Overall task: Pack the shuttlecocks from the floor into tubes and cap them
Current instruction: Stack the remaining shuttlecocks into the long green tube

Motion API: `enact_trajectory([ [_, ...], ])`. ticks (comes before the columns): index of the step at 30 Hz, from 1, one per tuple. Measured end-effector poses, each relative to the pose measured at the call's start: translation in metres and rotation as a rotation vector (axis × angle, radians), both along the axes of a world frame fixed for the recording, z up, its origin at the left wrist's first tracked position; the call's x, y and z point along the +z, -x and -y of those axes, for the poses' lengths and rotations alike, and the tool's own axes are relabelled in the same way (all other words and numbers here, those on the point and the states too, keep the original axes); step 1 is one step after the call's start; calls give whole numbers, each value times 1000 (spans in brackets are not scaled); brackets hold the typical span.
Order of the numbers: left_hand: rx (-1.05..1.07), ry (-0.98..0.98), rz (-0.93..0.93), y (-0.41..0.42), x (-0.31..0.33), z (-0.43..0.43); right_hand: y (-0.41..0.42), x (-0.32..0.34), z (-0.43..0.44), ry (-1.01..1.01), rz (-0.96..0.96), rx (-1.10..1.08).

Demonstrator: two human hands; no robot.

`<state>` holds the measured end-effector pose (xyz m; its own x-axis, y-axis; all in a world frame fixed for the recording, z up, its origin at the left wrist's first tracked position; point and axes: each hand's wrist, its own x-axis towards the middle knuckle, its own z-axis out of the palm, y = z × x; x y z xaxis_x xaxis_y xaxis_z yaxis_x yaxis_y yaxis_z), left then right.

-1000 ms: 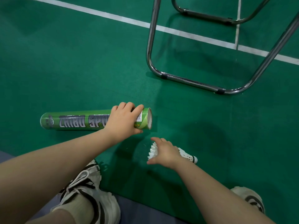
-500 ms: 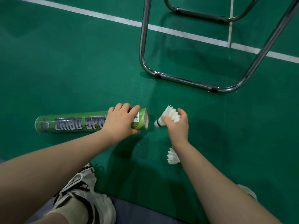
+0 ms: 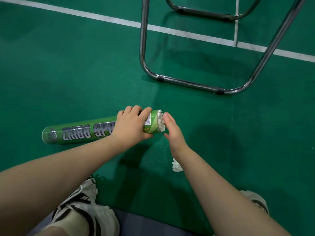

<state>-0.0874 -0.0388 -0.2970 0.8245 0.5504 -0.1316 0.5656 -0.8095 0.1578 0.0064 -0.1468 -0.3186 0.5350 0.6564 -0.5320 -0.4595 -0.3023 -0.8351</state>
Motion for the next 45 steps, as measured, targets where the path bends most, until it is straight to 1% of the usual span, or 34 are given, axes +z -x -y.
enact_trajectory([
  [3,19,1,8,-2,1,-1,-5,4,6,-68,139,-234],
  [5,22,-2,6,-3,1,-2,-10,3,6,-114,231,-239],
  [7,19,-3,7,-4,2,-1,-9,5,4,-138,234,-143],
  [12,-8,6,-5,-13,6,7,-12,7,-1,-96,76,144],
  [17,-47,-15,-8,-13,9,18,-41,22,6,-27,-63,459],
  [19,-62,-10,-2,-17,10,26,-42,20,8,8,-116,506],
  [22,-117,1,-57,-20,6,38,-32,7,11,69,-141,517],
  [23,-134,2,-68,-20,5,38,-28,6,12,81,-129,494],
  [24,-142,5,-66,-21,4,36,-25,8,12,70,-104,424],
  [25,-139,6,-53,-22,5,33,-24,9,13,41,-61,288],
  [26,-128,0,-39,-24,7,29,-24,11,14,-10,-33,103],
  [27,-118,-11,-33,-26,9,25,-25,10,15,-48,24,-74],
  [28,-112,-22,-35,-28,11,22,-26,11,20,-34,122,-193],
  [29,-111,-28,-42,-28,13,19,-27,8,26,41,237,-225],
  [30,-111,-29,-50,-28,14,18,-29,1,32,135,335,-184],
  [31,-112,-30,-61,-28,14,17,-29,-5,40,228,399,-69],
  [33,-117,-32,-77,-25,13,16,-30,-24,60,413,521,309],
  [34,-122,-32,-84,-24,12,16,-28,-30,69,473,593,501],
  [35,-130,-32,-91,-24,11,17,-26,-35,75,504,662,616],
  [36,-137,-34,-100,-24,10,18,-22,-37,80,508,717,663],
  [37,-142,-36,-109,-25,10,20,-19,-39,85,512,741,667],
  [39,-147,-42,-120,-24,8,22,-15,-45,94,499,737,660],
  [41,-148,-43,-127,-24,7,24,-12,-50,101,501,745,730],
  [43,-146,-40,-128,-24,7,24,-10,-53,107,509,804,800],
  [45,-147,-46,-129,-24,7,24,-10,-57,110,517,873,798],
])
